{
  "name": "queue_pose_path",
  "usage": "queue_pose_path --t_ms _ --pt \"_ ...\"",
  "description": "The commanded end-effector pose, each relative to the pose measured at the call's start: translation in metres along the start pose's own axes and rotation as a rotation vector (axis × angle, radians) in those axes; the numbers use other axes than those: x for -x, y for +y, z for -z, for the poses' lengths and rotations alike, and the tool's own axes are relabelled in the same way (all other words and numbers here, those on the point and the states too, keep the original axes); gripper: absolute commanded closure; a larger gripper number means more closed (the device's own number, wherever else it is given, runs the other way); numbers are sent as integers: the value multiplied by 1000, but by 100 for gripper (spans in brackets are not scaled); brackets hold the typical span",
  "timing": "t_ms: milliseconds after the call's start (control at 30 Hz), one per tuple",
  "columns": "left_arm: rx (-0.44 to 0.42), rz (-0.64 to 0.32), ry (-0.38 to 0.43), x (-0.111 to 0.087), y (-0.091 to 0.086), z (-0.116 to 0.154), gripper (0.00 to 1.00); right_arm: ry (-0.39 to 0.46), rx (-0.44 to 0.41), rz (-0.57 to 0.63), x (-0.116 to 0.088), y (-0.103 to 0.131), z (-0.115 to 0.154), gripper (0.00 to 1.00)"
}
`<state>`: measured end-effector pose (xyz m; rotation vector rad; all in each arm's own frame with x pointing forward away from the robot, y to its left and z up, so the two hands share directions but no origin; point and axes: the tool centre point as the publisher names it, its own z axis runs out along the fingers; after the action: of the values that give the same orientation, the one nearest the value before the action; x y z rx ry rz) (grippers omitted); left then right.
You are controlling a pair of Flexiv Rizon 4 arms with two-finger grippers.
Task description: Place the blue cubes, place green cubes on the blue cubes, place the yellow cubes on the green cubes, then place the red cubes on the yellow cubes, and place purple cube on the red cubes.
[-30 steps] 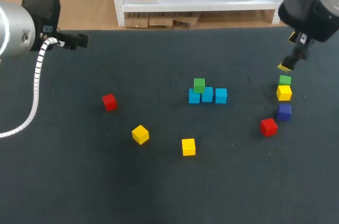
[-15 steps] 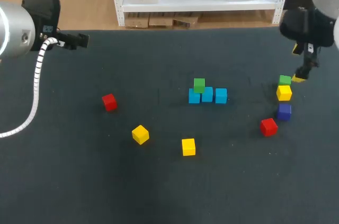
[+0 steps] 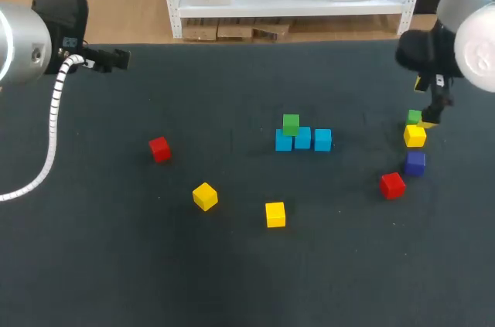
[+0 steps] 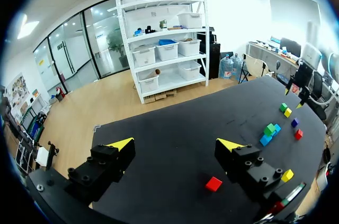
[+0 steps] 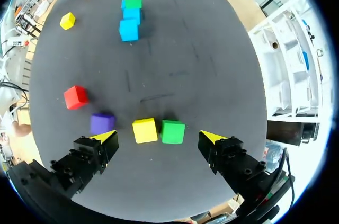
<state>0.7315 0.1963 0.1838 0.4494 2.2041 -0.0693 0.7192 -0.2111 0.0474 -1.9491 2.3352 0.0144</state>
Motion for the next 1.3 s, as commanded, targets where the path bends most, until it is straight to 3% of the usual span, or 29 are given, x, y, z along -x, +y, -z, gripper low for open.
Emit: queue_pose_path --t_ms 33,300,533,700,833,900,1033,1300 --pt "-7 -1 0 0 1 -1 0 24 4 -5 1 -5 -14 0" --pt "-7 -1 0 0 1 -1 0 39 9 -48 -6 -10 -28 7" --pt "-7 -1 0 0 1 -1 0 36 3 -77 -7 -17 -33 5" --pt "-7 -1 0 0 1 -1 0 36 -6 -92 -8 -21 -36 16" --pt "-7 -1 0 0 1 -1 0 40 -12 -104 -9 -24 -38 18" --pt "-7 -1 0 0 1 -1 0 35 -14 -113 -10 -25 -38 17" --pt "-7 -1 0 0 1 -1 0 24 -20 -128 -11 -29 -36 4" --pt "-7 -1 0 0 1 -1 0 35 -39 -135 -13 -42 -29 0"
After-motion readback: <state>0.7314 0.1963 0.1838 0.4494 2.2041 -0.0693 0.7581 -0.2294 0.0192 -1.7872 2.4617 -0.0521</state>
